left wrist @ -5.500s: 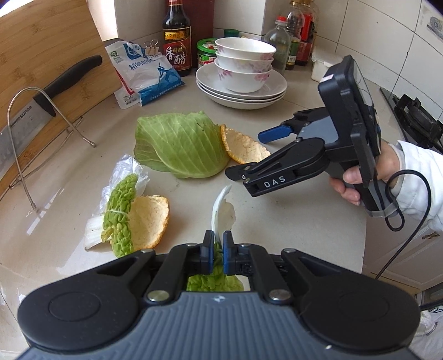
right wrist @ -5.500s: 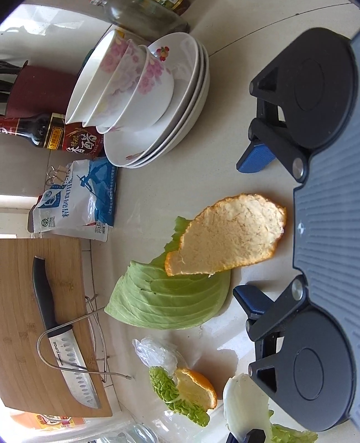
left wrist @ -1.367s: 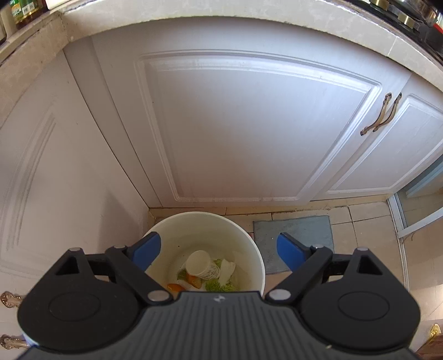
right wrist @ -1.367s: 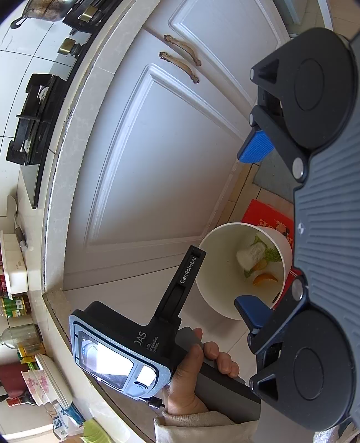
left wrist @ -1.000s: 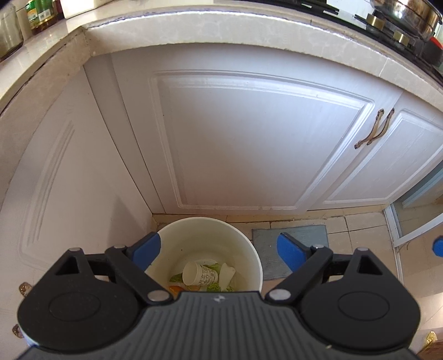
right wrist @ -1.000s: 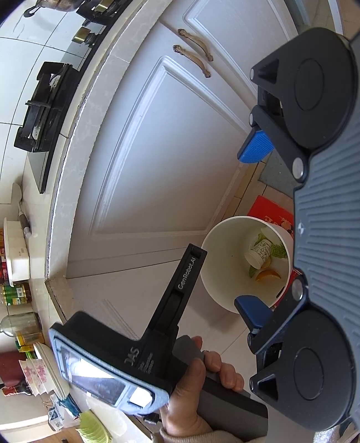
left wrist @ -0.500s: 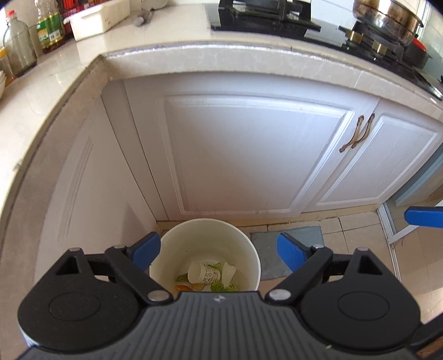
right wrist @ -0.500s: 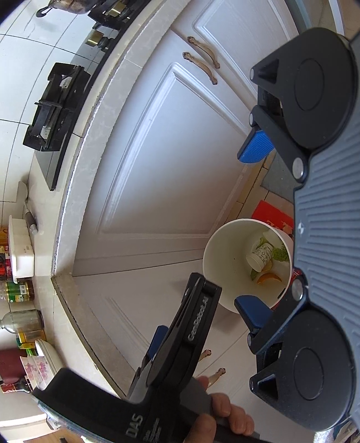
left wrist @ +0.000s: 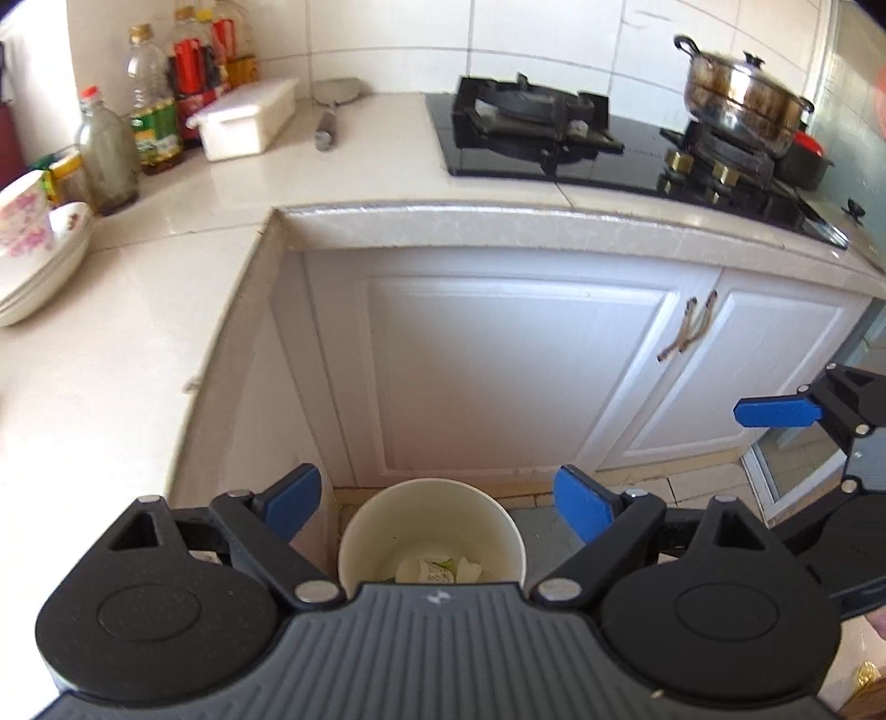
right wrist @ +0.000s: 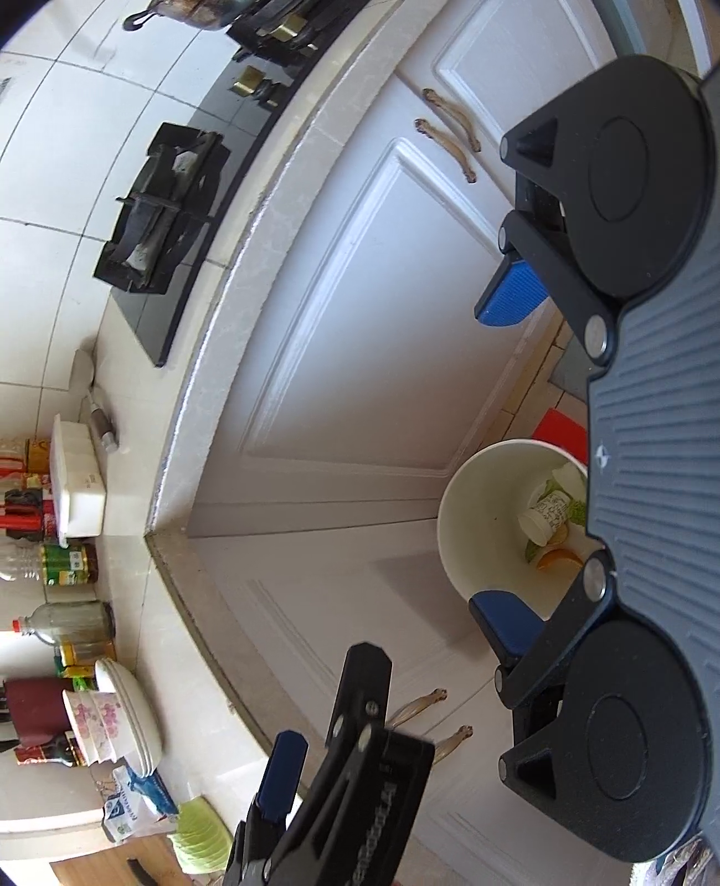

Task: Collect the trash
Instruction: 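Move both tools from the bucket back over the counter scraps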

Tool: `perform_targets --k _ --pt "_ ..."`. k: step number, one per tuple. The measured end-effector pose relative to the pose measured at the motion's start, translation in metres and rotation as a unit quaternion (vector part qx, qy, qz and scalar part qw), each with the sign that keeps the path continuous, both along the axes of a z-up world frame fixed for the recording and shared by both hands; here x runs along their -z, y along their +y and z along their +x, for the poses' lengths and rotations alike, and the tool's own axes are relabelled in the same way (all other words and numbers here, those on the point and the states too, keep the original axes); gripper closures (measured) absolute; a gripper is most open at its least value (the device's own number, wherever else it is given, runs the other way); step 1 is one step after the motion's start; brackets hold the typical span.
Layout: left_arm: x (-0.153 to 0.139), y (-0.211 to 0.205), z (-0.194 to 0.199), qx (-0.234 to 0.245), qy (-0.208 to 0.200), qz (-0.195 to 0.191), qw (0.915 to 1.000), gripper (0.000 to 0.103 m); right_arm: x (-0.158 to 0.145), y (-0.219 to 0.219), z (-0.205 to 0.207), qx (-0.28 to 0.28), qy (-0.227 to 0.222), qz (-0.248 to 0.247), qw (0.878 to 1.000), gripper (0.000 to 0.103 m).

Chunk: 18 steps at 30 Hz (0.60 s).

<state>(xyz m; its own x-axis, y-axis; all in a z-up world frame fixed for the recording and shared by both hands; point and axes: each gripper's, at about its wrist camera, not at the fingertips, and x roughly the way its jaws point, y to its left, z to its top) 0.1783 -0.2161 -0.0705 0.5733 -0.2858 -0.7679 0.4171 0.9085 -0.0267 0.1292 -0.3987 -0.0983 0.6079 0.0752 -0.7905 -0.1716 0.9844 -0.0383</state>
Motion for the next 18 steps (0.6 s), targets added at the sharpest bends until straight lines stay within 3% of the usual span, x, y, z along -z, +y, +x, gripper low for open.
perform_targets --k 8,18 --pt "-0.027 0.057 -0.013 -0.064 -0.019 -0.009 0.9978 0.012 -0.025 0.034 0.015 -0.053 -0.025 0.007 0.998 0.0" --pt "-0.039 0.146 -0.026 -0.157 -0.037 0.012 0.9869 0.011 -0.043 0.104 0.043 -0.141 -0.037 0.024 0.989 0.0"
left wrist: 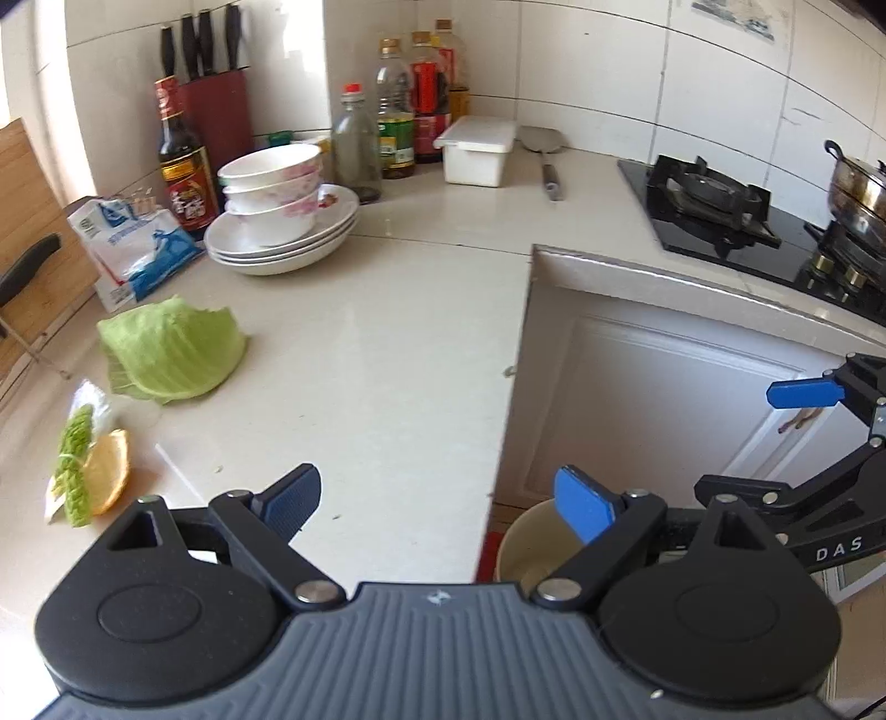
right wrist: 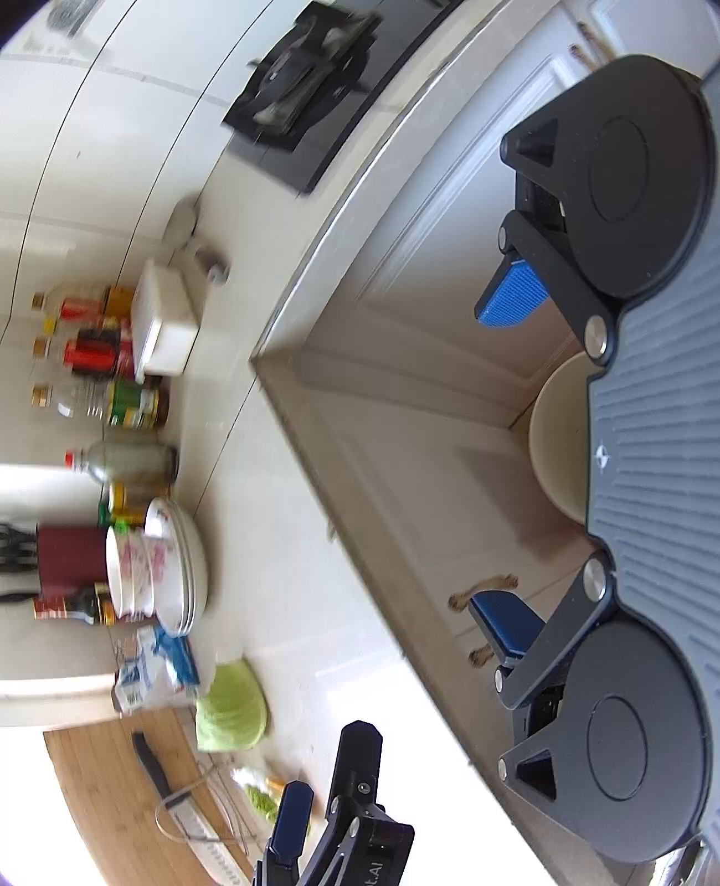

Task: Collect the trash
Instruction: 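Move both tools from the bucket back over the counter scraps, then grasp the green napa cabbage leaf strip with the left tool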

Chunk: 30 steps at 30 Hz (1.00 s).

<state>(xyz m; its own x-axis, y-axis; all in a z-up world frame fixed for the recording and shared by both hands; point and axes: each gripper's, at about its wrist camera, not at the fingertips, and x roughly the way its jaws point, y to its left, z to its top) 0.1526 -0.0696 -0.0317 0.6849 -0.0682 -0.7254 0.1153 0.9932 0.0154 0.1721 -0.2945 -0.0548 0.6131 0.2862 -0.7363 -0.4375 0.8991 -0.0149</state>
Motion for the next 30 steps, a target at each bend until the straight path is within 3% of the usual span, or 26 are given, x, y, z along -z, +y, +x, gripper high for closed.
perform_targets --k 10,20,30 --pt "0.002 0.083 -0.012 -0.096 -0.008 0.008 0.9953 0.011 -0.006 0.076 0.028 -0.083 -0.002 0.0 0.997 0.0" --pt "0.007 0.152 -0.011 -0.183 -0.012 0.021 0.9827 0.011 -0.006 0.143 0.051 -0.138 -0.002 -0.003 0.99 0.0" --pt "0.013 0.205 0.009 -0.226 -0.015 0.03 0.9735 0.011 0.002 0.177 0.069 -0.158 0.013 -0.016 0.987 0.0"
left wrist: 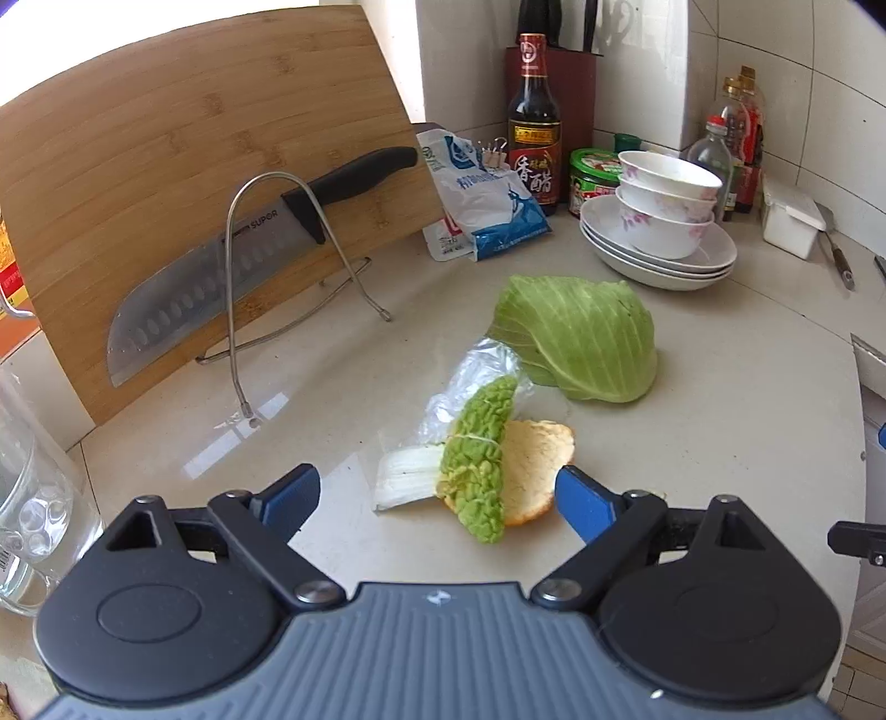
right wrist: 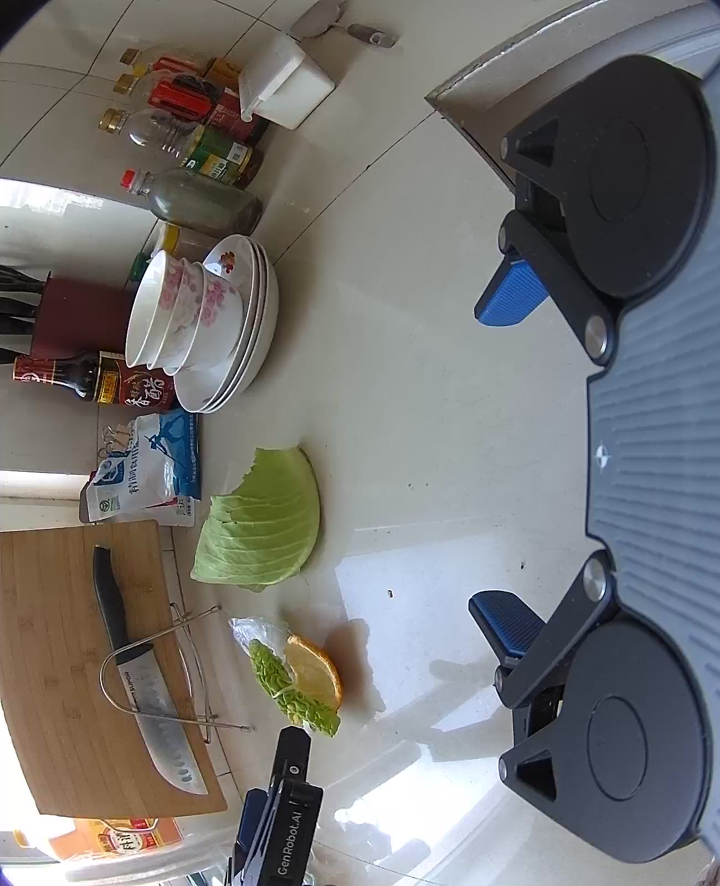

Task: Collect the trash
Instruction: 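Grasp the green napa cabbage leaf strip with the left tool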

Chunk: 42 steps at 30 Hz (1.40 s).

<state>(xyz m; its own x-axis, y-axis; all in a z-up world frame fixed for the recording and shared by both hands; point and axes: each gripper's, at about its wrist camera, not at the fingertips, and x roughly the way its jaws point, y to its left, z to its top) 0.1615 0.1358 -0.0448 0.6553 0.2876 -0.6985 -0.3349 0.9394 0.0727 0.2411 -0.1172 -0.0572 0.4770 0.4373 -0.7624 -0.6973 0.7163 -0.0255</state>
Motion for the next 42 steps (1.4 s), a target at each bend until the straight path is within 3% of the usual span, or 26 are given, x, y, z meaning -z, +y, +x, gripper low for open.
perform_targets --k 7,12,17,21,33,42 --pt "0.013 0.005 0.018 -0.001 0.003 -0.015 0.9999 0.015 0.006 0.014 0.01 -0.012 0.009 -0.006 1.0 0.0" --pt "0.023 0.0 0.035 -0.003 0.009 -0.008 0.9999 0.035 0.01 0.019 0.014 -0.016 0.016 -0.006 1.0 0.0" --pt "0.029 -0.01 0.043 0.005 0.02 0.022 0.9995 0.044 0.013 0.018 0.019 -0.014 0.022 -0.005 1.0 0.0" --pt "0.034 -0.012 0.048 0.004 0.029 0.023 0.9993 0.058 0.015 0.017 0.023 -0.013 0.028 -0.002 1.0 0.0" --pt "0.029 -0.012 0.044 0.011 0.021 0.025 0.9994 0.087 0.014 0.023 0.023 -0.03 0.03 0.006 0.999 0.0" --pt "0.016 -0.007 0.03 0.024 0.018 0.025 0.9992 0.092 0.011 0.032 0.022 -0.056 0.031 0.013 0.998 0.0"
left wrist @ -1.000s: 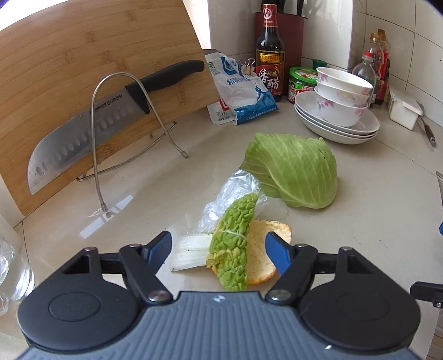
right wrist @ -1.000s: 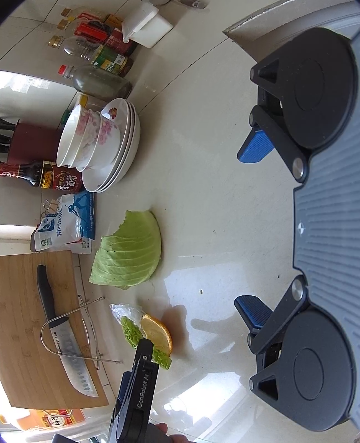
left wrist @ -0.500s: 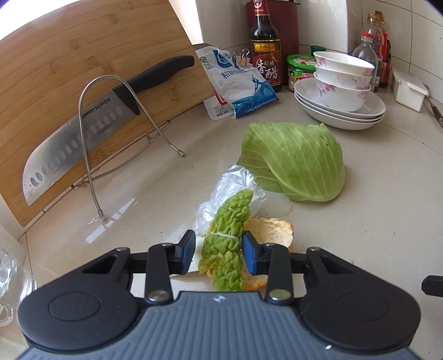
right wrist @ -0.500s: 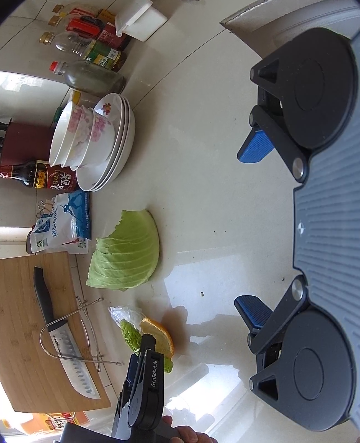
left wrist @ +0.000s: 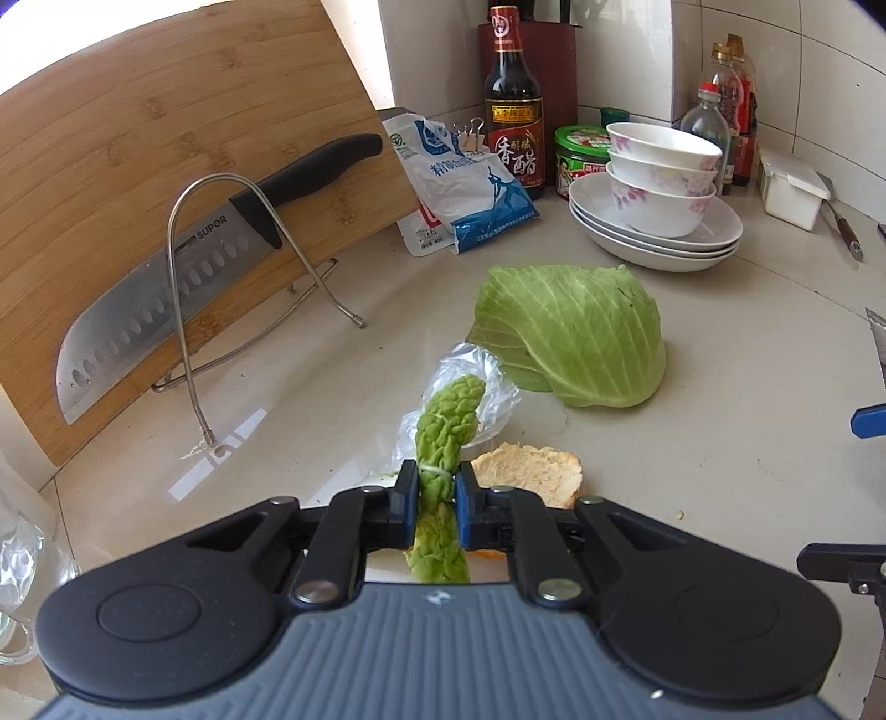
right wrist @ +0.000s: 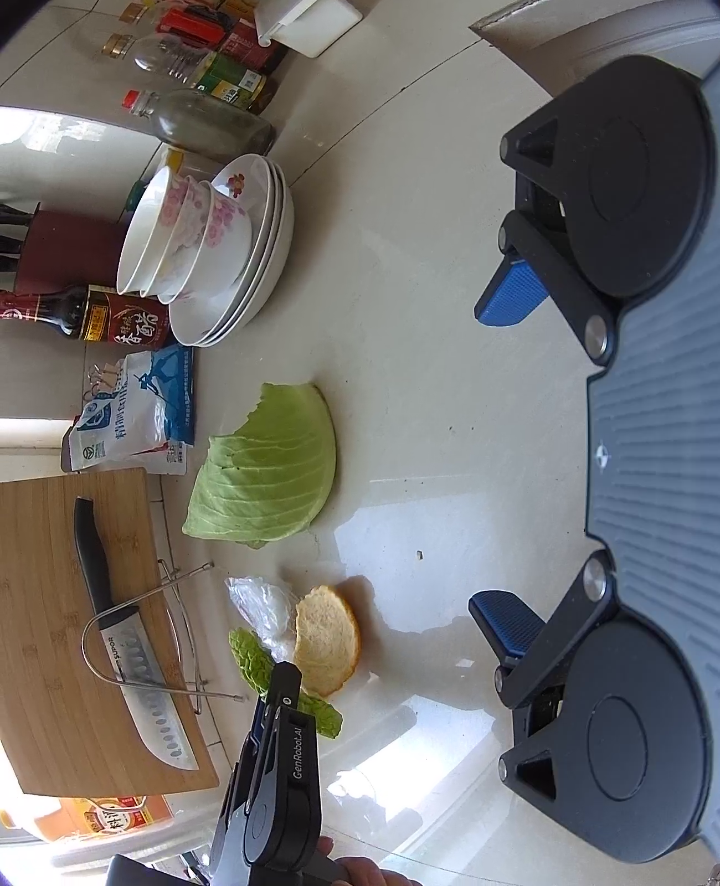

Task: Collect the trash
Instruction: 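Grasp the green napa cabbage leaf strip with the left tool, then approach the second orange peel with the right tool while the left tool holds the leaf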

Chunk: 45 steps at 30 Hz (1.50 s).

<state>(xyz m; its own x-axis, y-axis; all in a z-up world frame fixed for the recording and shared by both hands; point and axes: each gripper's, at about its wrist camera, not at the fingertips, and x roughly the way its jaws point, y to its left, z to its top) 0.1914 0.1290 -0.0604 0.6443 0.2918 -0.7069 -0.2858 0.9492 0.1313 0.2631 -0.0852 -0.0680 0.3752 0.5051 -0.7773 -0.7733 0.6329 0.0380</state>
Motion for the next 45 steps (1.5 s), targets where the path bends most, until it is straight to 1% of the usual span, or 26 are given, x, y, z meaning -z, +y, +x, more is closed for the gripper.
perform_targets --k 9,10,15,17,20,25,28,36,37,42,45 --pt "-0.017 0.008 -0.026 0.001 0.005 0.008 1.0 0.092 0.0 0.031 0.004 -0.059 0.023 0.035 0.997 0.001" --pt "-0.018 0.008 -0.027 0.002 0.005 0.01 0.9999 0.092 0.001 0.037 0.005 -0.066 0.027 0.04 0.997 0.002" --pt "-0.021 0.01 -0.036 0.008 0.011 0.011 0.9998 0.092 0.008 0.066 0.015 -0.093 0.054 0.055 0.993 0.014" --pt "-0.022 0.012 -0.038 0.008 0.013 0.007 0.9999 0.092 0.012 0.079 0.018 -0.105 0.059 0.055 0.991 0.014" --pt "-0.024 0.014 -0.039 0.006 0.011 0.007 0.9999 0.092 0.018 0.097 0.015 -0.13 0.049 0.043 0.989 0.014" --pt "-0.026 0.019 -0.041 0.002 0.008 0.007 0.9999 0.092 0.029 0.123 0.008 -0.169 0.013 0.013 0.985 0.014" --pt "-0.027 0.022 -0.042 0.0 0.006 0.005 1.0 0.092 0.032 0.133 0.006 -0.185 -0.011 0.005 0.983 0.014" --pt "-0.029 0.029 -0.043 -0.013 0.003 0.0 0.9999 0.092 0.032 0.153 0.01 -0.208 -0.015 0.013 0.978 0.014" --pt "-0.029 0.03 -0.043 -0.013 0.004 -0.001 0.9999 0.092 0.032 0.154 0.01 -0.208 -0.016 0.014 0.978 0.015" --pt "-0.029 0.03 -0.042 -0.011 0.006 -0.005 0.9999 0.092 0.03 0.151 0.007 -0.208 -0.019 0.012 0.978 0.029" --pt "-0.029 0.029 -0.042 -0.007 0.006 -0.003 0.9999 0.092 0.028 0.147 0.005 -0.206 -0.017 0.014 0.978 0.033"
